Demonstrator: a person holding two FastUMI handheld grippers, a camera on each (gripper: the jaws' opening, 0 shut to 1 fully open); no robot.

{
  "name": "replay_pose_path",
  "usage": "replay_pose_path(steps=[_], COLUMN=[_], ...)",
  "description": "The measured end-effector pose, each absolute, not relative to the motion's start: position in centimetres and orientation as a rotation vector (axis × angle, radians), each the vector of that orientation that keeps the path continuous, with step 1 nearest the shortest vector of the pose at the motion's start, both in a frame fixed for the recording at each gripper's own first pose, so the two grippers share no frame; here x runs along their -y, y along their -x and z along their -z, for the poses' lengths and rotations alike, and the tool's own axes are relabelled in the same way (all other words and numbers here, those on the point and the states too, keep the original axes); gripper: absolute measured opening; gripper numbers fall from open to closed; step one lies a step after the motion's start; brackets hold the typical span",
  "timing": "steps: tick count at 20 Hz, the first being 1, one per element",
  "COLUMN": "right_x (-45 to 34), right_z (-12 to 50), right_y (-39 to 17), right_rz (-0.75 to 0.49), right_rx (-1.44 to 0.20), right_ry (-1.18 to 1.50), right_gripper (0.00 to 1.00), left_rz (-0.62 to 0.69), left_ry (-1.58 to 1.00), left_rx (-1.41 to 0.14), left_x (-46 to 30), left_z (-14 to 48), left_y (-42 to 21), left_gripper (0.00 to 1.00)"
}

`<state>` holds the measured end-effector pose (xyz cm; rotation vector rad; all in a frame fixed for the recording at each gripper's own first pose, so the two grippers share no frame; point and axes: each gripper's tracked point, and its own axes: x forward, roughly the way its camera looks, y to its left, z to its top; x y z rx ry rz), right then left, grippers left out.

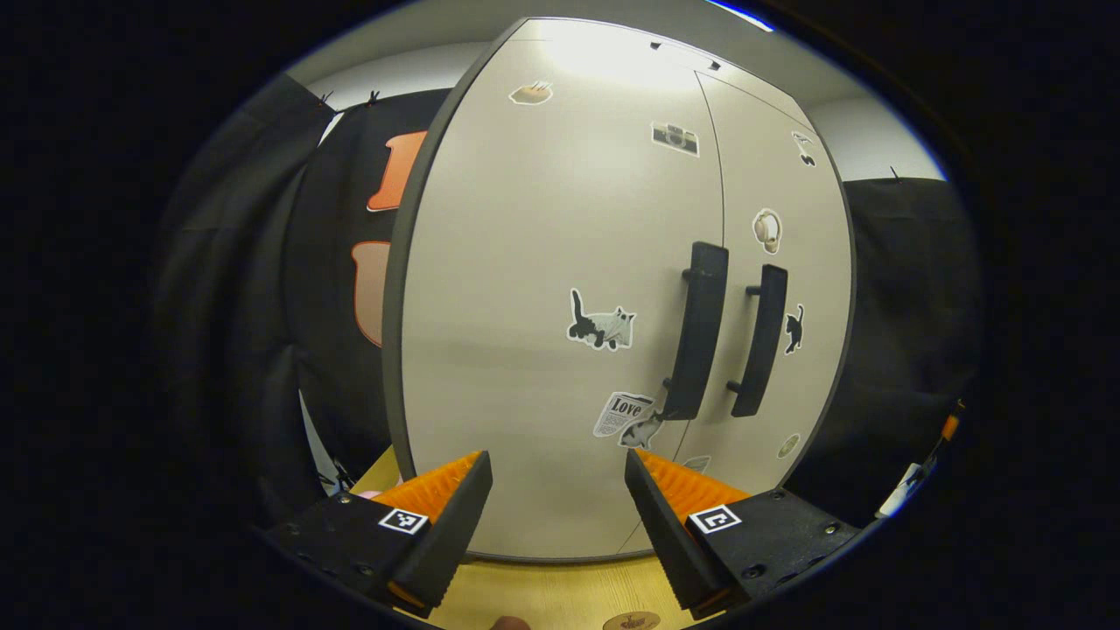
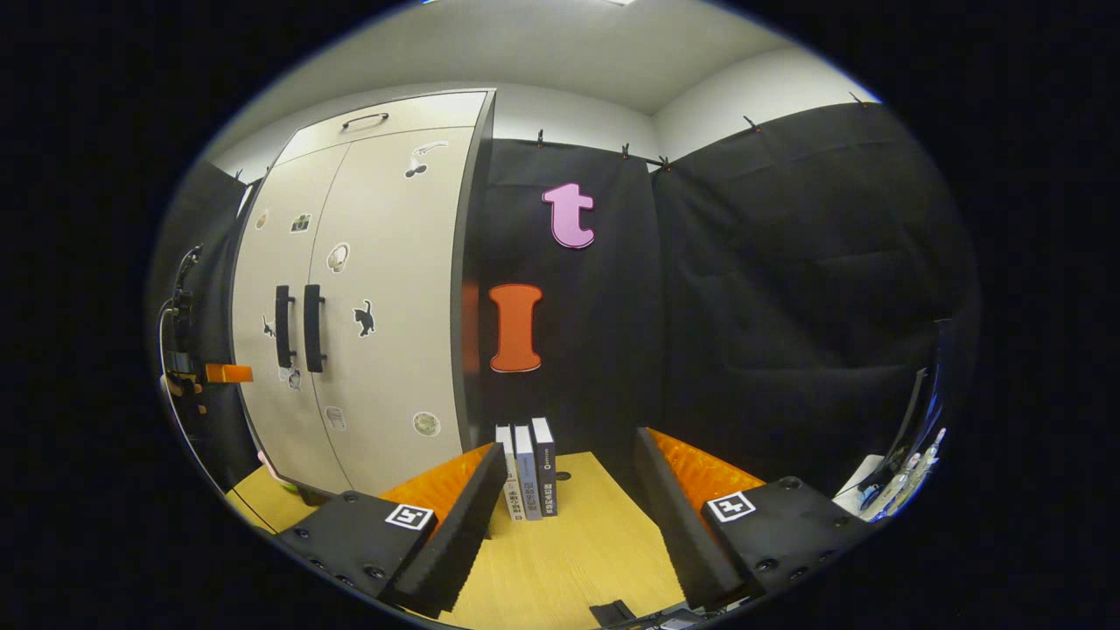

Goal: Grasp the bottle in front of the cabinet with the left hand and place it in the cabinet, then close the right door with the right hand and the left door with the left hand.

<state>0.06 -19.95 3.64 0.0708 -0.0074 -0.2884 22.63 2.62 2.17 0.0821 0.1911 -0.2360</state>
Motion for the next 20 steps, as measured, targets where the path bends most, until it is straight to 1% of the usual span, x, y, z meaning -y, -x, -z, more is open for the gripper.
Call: replay_pose_path(steps=[5,10,14,16,20], right_x=[18.9,17.6,16.4,15.6,14.7], right_z=[-5.8,-7.8,-8.9,-9.0,-8.8], right_y=[-0.9,-2.0,-3.4,-4.0,-4.4], right_rz=[0.243,0.199,0.178,0.162,0.146], right_rx=[0.028,0.059,0.076,0.080,0.077], right_ry=[-0.067,-0.022,-0.024,-0.040,-0.038], right_gripper=[0.98,0.97,0.97,0.97,0.97], left_rz=[0.204,0.122,0.098,0.071,0.069], left_ry=[-0.071,-0.109,-0.095,-0.125,-0.151], left_rx=[-0.142,-0.079,-0.033,-0.018,0.023], left_x=[-5.6,-10.0,-11.4,-12.5,-12.3], left_z=[-7.6,-11.3,-13.4,-14.0,-15.6], left_y=[-17.6,-12.7,-9.1,-7.9,-6.9], left_gripper=[0.93,0.93,0.93,0.93,0.93])
